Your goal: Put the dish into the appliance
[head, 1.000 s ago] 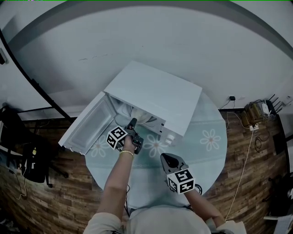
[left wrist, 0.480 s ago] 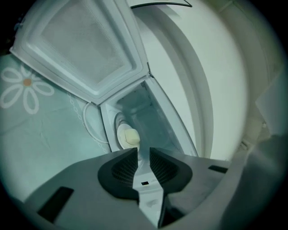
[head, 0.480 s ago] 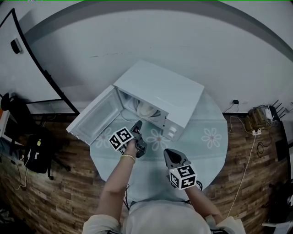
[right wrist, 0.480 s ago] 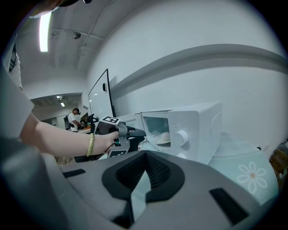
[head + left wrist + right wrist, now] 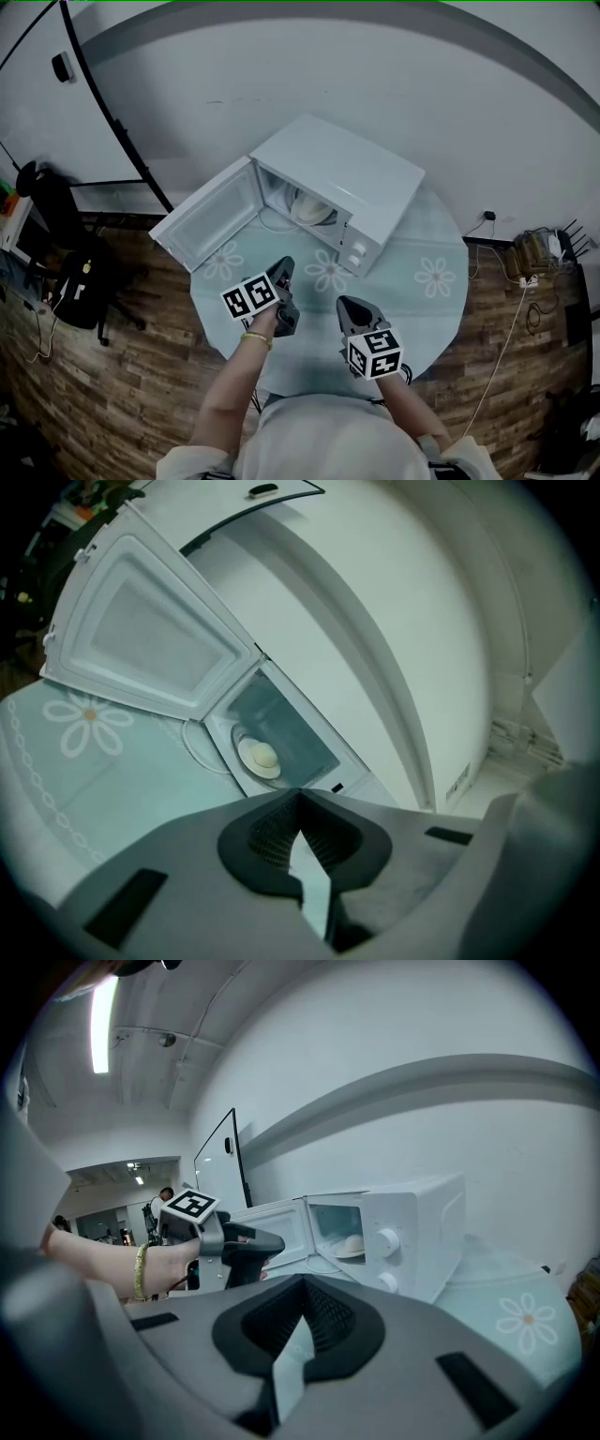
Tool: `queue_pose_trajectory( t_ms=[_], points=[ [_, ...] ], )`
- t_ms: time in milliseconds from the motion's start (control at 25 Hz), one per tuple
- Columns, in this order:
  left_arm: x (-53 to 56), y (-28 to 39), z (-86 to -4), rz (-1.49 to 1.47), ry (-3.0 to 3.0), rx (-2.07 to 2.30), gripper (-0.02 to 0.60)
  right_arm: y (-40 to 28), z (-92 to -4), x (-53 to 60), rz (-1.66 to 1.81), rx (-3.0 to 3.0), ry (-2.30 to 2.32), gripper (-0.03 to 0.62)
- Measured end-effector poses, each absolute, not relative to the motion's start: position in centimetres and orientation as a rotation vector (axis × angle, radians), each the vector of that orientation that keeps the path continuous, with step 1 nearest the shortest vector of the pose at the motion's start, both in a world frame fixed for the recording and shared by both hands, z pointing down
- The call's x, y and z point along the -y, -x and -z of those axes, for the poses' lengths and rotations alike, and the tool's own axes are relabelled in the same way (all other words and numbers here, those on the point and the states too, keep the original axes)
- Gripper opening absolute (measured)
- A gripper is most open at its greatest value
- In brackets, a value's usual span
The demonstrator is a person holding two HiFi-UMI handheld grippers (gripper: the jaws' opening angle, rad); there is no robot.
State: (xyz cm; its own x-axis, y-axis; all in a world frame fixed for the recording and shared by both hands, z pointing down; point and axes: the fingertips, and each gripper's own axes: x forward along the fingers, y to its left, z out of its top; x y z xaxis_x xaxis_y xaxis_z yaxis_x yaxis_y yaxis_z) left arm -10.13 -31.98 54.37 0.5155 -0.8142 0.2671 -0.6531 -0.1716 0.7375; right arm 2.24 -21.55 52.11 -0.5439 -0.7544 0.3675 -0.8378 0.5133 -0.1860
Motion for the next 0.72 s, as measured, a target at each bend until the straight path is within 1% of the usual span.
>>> queue_pose_trajectory(
  t_ms=[520,720],
  points=[
    [21.5,8.6,-54.2,0.040,-1.994,1.203,0.009,-2.3,-51.7,18.7,-0.548,2.559,-1.313,0.005],
    [19.3,8.5,-53.9,0.035,-2.008,1.201,0.009,-2.3,-51.4,17.7,-0.549,2.568,-1.307,0.005]
  ],
)
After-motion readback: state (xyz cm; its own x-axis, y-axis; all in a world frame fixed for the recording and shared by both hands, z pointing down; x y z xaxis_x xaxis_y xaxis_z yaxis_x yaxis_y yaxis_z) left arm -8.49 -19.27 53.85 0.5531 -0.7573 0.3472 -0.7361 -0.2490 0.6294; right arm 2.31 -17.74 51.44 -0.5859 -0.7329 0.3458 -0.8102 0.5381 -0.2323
